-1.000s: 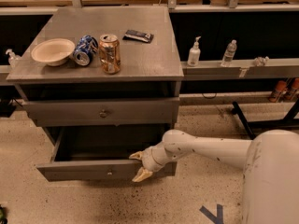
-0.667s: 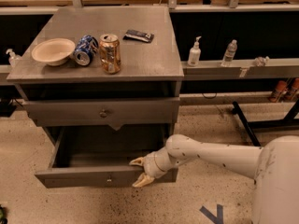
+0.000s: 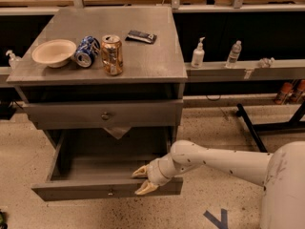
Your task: Open middle drawer
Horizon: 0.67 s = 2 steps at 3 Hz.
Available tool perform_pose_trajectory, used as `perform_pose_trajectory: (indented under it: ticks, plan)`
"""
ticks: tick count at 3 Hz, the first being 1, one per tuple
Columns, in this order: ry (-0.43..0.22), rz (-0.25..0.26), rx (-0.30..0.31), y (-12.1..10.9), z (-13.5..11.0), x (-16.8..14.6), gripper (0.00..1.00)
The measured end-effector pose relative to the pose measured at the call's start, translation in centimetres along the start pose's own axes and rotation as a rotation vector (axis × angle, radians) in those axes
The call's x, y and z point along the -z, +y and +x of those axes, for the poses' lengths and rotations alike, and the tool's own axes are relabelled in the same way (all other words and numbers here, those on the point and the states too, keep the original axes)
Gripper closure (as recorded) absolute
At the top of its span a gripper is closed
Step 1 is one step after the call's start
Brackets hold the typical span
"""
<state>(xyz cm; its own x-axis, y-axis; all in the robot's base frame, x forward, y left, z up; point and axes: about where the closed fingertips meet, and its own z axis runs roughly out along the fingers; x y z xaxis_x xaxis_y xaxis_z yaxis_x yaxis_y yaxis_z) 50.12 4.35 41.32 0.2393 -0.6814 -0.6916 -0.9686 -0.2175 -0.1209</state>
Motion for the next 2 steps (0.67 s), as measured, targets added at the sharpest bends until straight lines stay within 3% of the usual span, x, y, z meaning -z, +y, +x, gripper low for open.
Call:
perform_pose_trajectory:
  ticks: [1, 2]
  plan:
    - [0.000, 0.000, 0.000, 0.00, -0.02, 0.02, 0.23]
    - [0.000, 0.000, 0.000, 0.00, -0.02, 0.02, 0.01]
